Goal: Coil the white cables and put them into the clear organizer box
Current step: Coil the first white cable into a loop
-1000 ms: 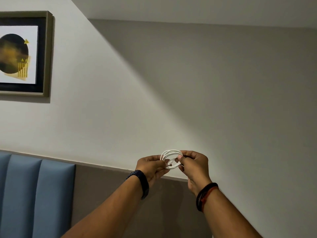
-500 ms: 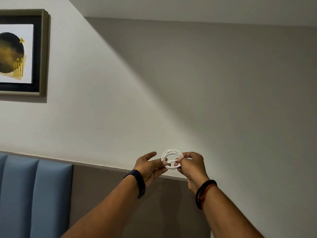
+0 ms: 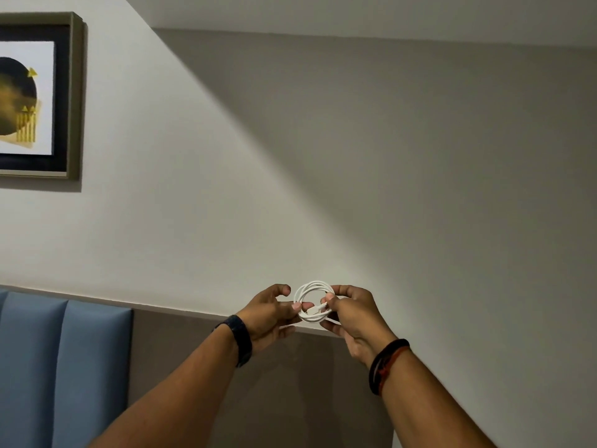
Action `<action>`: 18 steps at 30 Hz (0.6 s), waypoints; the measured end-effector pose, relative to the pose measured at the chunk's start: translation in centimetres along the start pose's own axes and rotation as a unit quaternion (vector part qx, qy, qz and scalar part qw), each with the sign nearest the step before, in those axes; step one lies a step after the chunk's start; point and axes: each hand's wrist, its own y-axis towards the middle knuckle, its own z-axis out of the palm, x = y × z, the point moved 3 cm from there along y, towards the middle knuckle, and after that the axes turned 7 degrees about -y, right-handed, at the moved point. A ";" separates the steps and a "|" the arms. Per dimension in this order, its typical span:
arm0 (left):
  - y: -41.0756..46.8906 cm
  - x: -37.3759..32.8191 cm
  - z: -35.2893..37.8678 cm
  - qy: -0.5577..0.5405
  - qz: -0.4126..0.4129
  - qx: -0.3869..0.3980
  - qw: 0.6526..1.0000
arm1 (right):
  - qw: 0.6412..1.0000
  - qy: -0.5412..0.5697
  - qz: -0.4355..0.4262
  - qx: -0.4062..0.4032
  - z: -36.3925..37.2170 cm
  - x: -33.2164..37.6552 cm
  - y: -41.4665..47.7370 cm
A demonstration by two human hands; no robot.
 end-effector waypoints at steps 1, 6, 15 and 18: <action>0.0 0.0 0.0 0.008 0.013 -0.002 1.000 | 1.000 0.004 0.000 -0.002 0.0 -0.2 0.0; 0.1 -0.4 0.6 0.021 0.078 -0.029 0.996 | 0.998 0.054 -0.006 -0.029 -0.3 -0.3 0.1; 0.2 -0.6 1.3 -0.053 0.094 -0.016 0.994 | 0.994 0.097 -0.001 -0.059 -0.3 0.0 0.1; -0.2 -0.7 1.7 0.009 0.114 -0.029 0.993 | 0.994 0.092 -0.002 -0.050 -0.5 -0.1 0.1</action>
